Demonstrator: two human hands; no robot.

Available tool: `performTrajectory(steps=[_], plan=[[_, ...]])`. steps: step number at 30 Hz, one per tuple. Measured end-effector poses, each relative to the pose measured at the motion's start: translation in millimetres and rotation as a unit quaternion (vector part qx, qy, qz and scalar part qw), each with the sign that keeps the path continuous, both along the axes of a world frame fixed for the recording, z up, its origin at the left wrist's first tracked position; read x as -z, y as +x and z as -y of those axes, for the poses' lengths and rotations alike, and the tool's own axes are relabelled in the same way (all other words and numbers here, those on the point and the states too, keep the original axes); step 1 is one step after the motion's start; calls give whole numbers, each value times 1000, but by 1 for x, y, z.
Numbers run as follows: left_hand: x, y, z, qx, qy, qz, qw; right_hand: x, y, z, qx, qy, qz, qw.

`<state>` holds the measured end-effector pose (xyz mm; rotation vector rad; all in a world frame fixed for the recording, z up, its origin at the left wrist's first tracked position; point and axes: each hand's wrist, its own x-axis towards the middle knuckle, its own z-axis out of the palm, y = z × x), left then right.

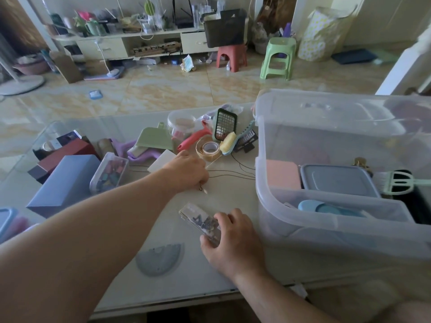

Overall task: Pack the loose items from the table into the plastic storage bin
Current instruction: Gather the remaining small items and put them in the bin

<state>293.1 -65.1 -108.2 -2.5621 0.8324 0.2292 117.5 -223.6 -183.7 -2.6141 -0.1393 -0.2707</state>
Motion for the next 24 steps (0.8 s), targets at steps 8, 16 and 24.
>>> performTrajectory(steps=[8,16,24], plan=[[-2,-4,10,-153,-237,41,959,-2,0,1,-5,-1,-6,1000],[11,-8,44,-316,-278,34,907,-1,0,0,2,-13,5,1000],[-7,-18,59,-214,-57,-20,975,-1,0,-1,-3,4,-4,1000]])
